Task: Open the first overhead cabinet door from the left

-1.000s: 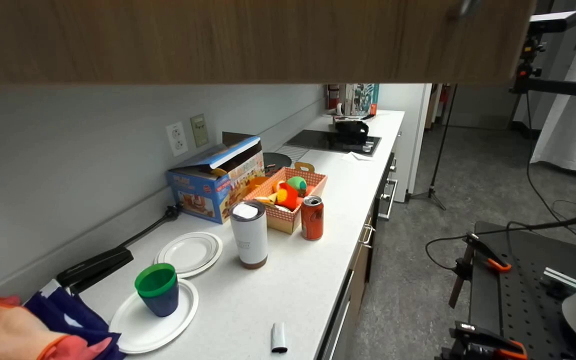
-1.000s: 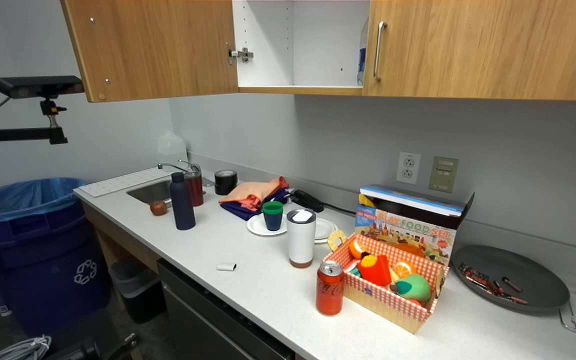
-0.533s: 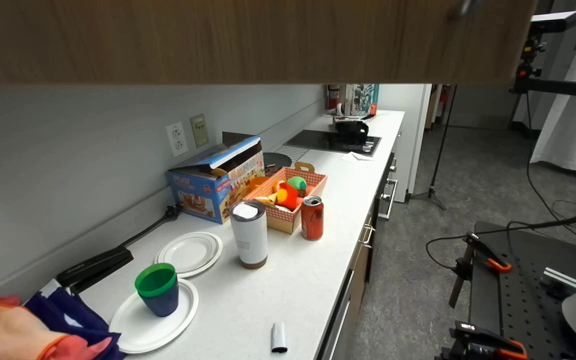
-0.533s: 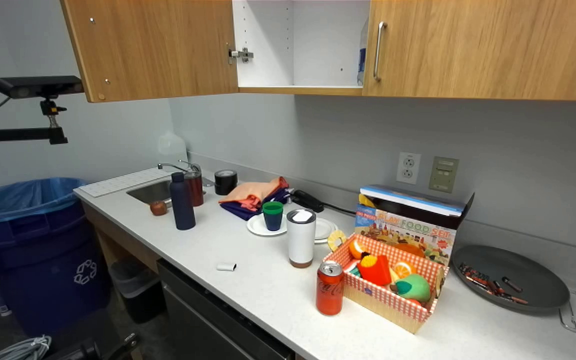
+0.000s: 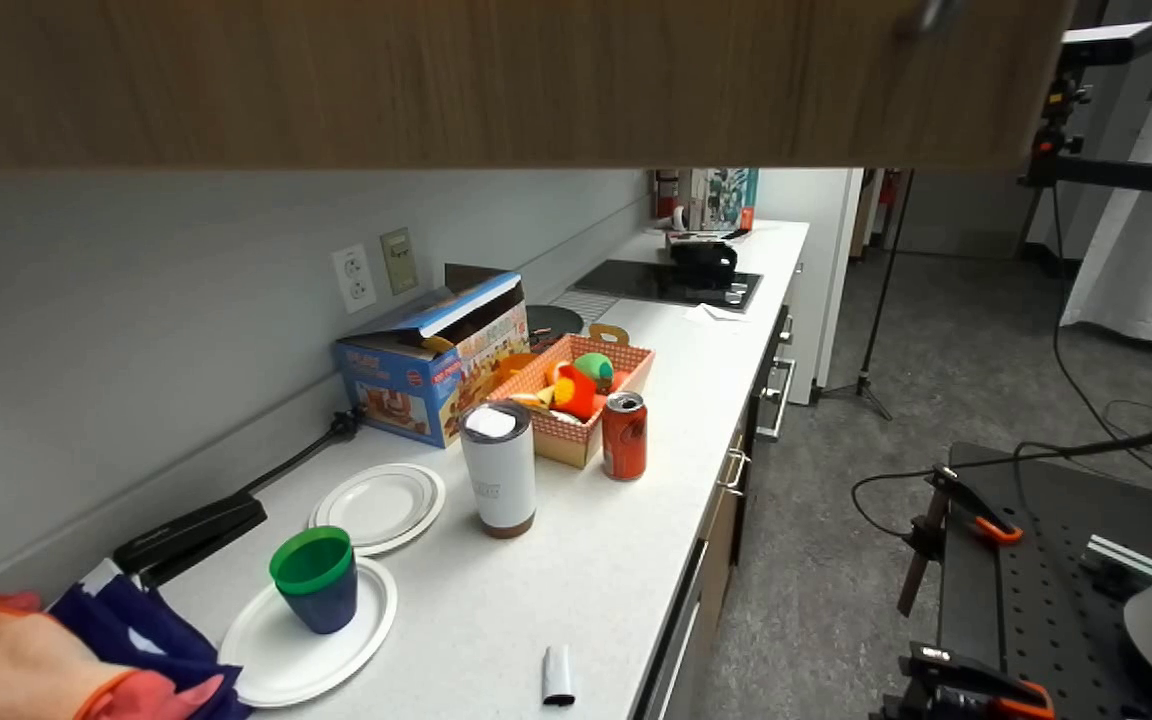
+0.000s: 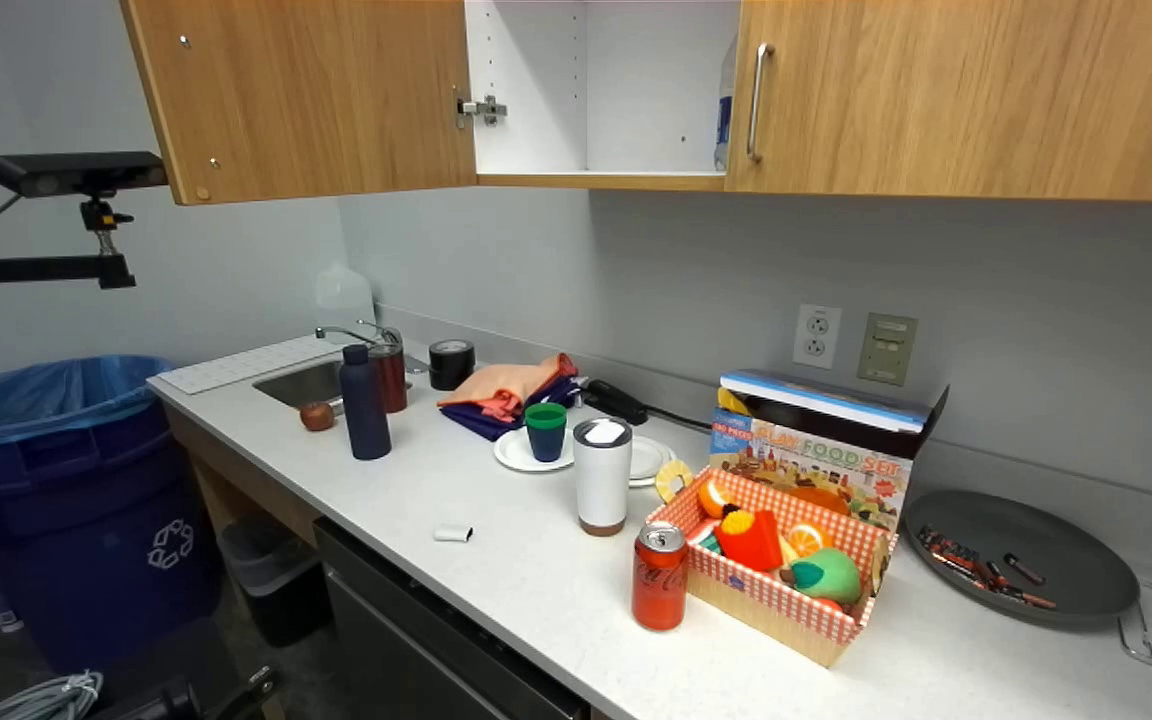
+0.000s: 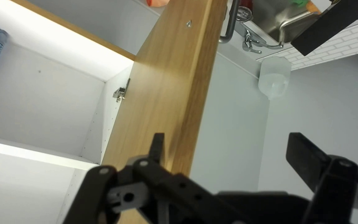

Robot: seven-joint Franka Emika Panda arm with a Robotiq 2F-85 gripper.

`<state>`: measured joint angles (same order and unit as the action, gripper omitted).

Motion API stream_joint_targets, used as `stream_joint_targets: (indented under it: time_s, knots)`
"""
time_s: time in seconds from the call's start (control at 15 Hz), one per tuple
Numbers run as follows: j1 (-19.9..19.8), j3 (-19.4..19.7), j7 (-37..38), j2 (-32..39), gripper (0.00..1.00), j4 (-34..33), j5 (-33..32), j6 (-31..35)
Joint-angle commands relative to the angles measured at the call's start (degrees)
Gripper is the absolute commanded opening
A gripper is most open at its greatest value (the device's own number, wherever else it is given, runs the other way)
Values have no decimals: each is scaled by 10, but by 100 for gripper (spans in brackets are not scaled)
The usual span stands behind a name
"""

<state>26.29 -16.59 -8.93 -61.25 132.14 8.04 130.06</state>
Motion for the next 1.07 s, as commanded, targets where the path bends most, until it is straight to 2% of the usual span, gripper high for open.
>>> stream_joint_targets:
  time_s: [0.0,1.0]
  knots:
    - [-1,0,2,1,100,-3,-2,-2]
    - [-2,0,2,3,100,-1,-2,-1]
